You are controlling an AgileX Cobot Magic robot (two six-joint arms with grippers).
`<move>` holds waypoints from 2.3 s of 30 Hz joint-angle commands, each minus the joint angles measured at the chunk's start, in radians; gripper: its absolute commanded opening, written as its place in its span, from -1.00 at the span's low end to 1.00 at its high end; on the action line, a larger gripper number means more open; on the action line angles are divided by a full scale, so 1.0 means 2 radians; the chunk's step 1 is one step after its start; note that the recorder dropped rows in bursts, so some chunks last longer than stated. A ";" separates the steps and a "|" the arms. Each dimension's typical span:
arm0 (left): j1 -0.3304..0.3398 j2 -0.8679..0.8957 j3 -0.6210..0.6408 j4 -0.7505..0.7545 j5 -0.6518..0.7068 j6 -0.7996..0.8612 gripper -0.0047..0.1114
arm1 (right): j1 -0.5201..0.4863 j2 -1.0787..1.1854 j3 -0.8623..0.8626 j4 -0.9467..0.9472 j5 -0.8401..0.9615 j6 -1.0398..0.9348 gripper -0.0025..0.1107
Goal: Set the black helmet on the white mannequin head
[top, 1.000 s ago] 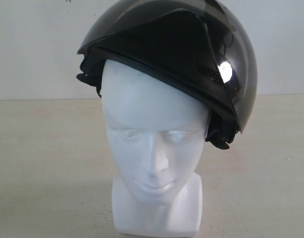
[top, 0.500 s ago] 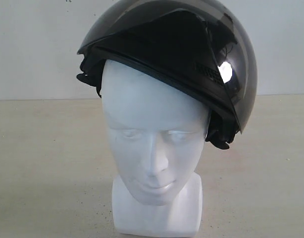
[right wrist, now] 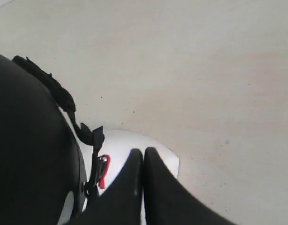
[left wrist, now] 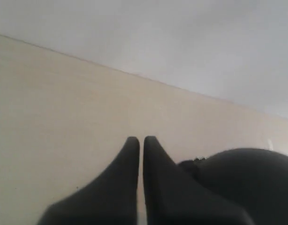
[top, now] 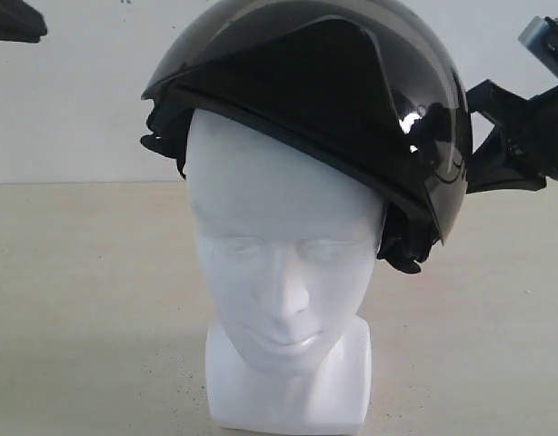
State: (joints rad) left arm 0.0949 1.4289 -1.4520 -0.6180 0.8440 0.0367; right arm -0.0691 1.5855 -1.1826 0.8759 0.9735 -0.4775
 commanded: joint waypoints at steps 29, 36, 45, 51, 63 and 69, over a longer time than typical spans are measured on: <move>-0.018 0.377 -0.124 -0.176 0.120 0.236 -0.84 | 0.005 0.057 -0.098 0.213 0.037 -0.148 -0.96; -0.020 0.382 -0.124 -0.203 0.107 0.259 -0.84 | 0.002 -0.024 -0.121 0.214 0.054 -0.146 -0.96; -0.027 0.389 -0.124 -0.209 0.124 0.262 -0.84 | 0.023 -0.042 -0.121 0.215 0.100 -0.141 -0.96; -0.012 0.381 -0.124 -0.206 0.127 0.263 -0.84 | 0.056 -0.042 -0.121 0.183 0.097 -0.138 -0.96; -0.043 0.381 -0.124 -0.250 0.111 0.293 -0.84 | 0.056 -0.043 -0.121 0.187 0.124 -0.127 -0.96; -0.046 0.381 -0.124 -0.250 0.103 0.293 -0.84 | 0.089 -0.043 -0.121 0.184 0.124 -0.121 -0.96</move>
State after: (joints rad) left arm 0.0083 2.1997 -1.6937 -1.1012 1.0558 0.6137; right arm 0.0766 1.5014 -1.4231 1.2738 1.1880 -0.7215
